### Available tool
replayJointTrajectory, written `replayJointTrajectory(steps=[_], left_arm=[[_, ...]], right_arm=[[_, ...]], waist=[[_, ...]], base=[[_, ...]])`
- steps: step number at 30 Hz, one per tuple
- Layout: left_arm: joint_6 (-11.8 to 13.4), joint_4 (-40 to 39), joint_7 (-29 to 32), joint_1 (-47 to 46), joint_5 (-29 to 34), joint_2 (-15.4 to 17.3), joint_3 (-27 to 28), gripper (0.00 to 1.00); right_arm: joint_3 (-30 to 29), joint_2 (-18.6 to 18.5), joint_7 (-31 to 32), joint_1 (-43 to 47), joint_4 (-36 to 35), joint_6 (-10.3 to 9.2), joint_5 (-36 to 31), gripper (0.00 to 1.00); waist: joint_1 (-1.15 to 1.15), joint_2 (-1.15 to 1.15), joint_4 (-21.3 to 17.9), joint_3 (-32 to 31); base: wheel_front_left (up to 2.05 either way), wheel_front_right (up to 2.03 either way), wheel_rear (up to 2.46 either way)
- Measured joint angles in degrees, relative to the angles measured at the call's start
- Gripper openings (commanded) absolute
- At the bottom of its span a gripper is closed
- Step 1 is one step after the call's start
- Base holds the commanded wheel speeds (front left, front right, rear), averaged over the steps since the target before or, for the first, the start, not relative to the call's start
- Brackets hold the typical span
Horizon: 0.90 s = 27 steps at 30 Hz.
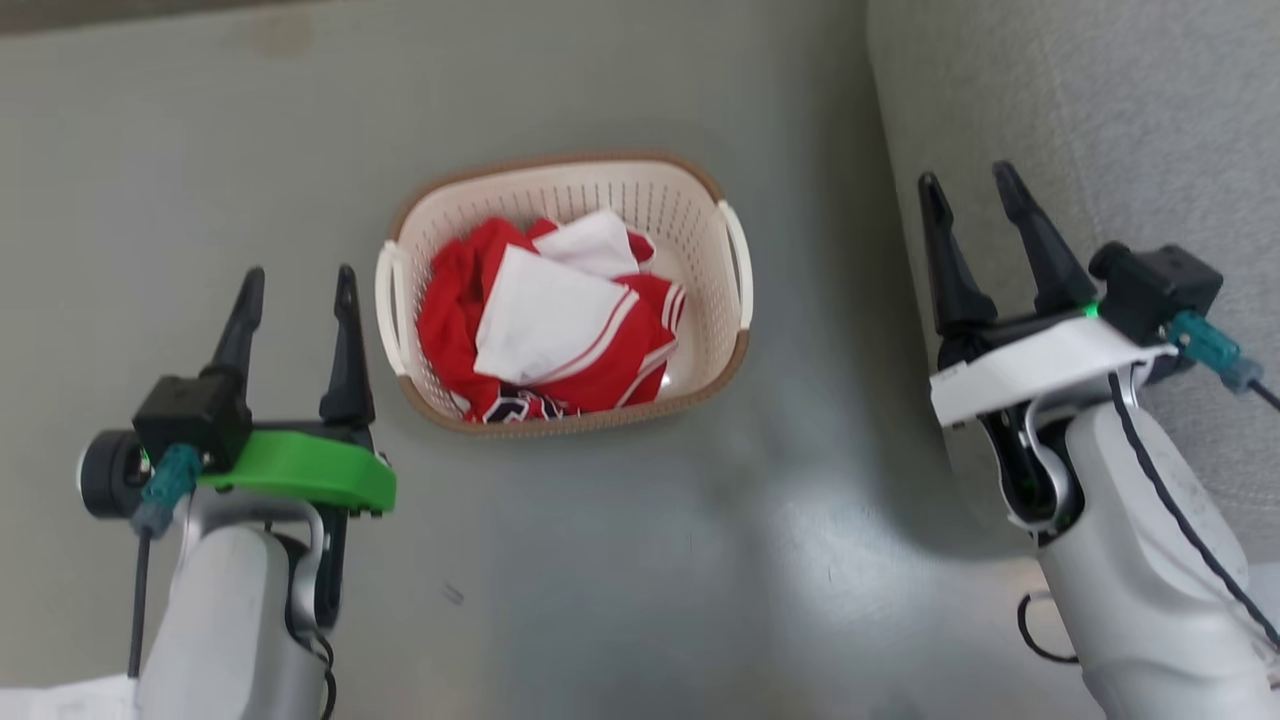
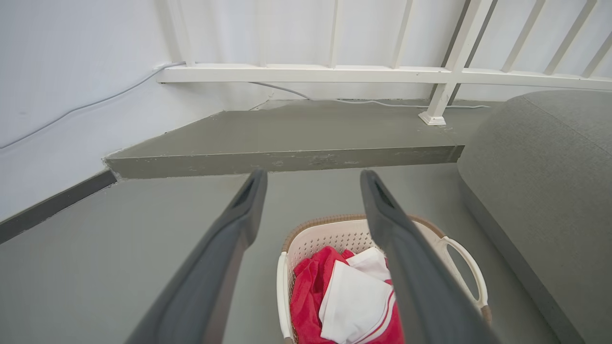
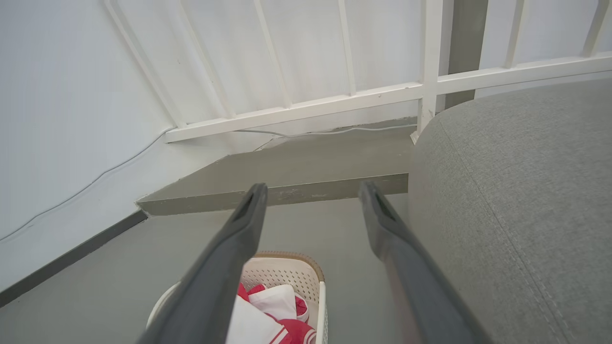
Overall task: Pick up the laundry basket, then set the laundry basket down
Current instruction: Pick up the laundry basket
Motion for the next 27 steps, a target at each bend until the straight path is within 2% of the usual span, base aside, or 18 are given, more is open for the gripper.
replayJointTrajectory(steps=[17, 27], left_arm=[[-0.56, 6.19, -0.01, -9.7, 0.0, 0.04, 0.73, 1.0], [-1.0, 12.69, 0.29, -15.88, -0.45, 0.04, 1.96, 1.0]], right_arm=[[0.8, 0.68, -0.1, -10.74, 8.96, 0.53, -0.49, 1.0], [1.93, 0.75, 0.03, -17.9, 16.01, 1.01, -0.6, 1.0]], waist=[[0.0, 0.0, -0.27, 10.83], [0.01, 0.0, 0.27, 16.8]], base=[[0.0, 0.0, 0.0], [0.0, 0.0, 0.0]])
